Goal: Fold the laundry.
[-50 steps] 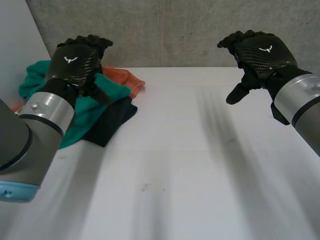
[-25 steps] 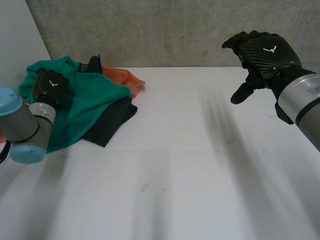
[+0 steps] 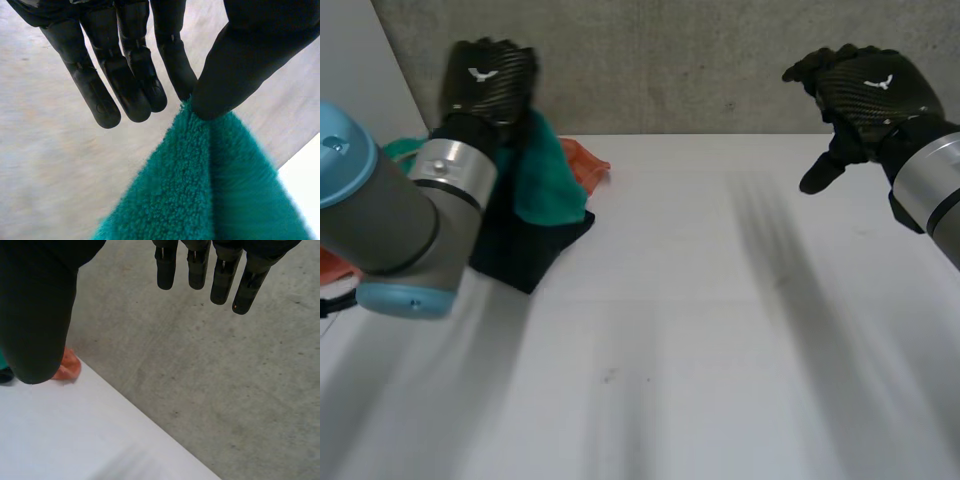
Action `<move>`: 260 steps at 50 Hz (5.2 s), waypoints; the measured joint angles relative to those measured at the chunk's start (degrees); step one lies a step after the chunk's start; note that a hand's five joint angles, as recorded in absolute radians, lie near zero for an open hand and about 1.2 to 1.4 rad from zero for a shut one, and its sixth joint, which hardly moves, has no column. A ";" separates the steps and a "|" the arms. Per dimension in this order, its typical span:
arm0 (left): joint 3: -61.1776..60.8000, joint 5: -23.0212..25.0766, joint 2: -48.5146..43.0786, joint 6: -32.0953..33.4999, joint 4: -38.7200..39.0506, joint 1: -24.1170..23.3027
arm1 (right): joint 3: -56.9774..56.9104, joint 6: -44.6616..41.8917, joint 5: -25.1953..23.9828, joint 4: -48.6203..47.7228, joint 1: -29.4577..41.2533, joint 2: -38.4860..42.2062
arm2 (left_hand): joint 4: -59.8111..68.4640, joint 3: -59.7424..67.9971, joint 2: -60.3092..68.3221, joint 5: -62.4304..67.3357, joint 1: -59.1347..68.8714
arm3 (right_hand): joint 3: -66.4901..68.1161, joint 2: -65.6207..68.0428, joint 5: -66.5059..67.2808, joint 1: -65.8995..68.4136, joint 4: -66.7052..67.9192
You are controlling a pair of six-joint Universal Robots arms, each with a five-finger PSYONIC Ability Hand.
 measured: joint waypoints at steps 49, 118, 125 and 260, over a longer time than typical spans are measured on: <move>-8.31 10.29 -3.48 12.58 -10.92 8.38 | 8.61 -13.19 4.24 14.17 7.03 11.80 | -56.49 -55.56 -56.40 -52.10 -54.28 | 0.00 0.00 0.00 0.00 -0.02; -28.96 18.16 -2.67 23.43 -7.74 13.03 | -2.90 -33.49 11.80 -13.80 4.53 27.99 | -52.57 -52.24 -52.47 -48.62 -51.36 | -0.10 -0.25 0.08 0.09 0.07; -26.90 17.96 -5.75 24.38 -7.93 12.63 | 2.35 -32.99 11.55 -13.77 4.33 24.45 | -52.57 -52.24 -52.47 -48.62 -51.36 | -0.10 -0.25 0.08 0.09 0.07; -18.76 13.94 -3.86 19.78 -8.03 9.29 | 10.09 -24.43 11.14 1.65 -4.39 13.99 | -0.02 -0.20 -0.22 0.07 -0.55 | -0.08 -0.25 0.08 0.09 0.07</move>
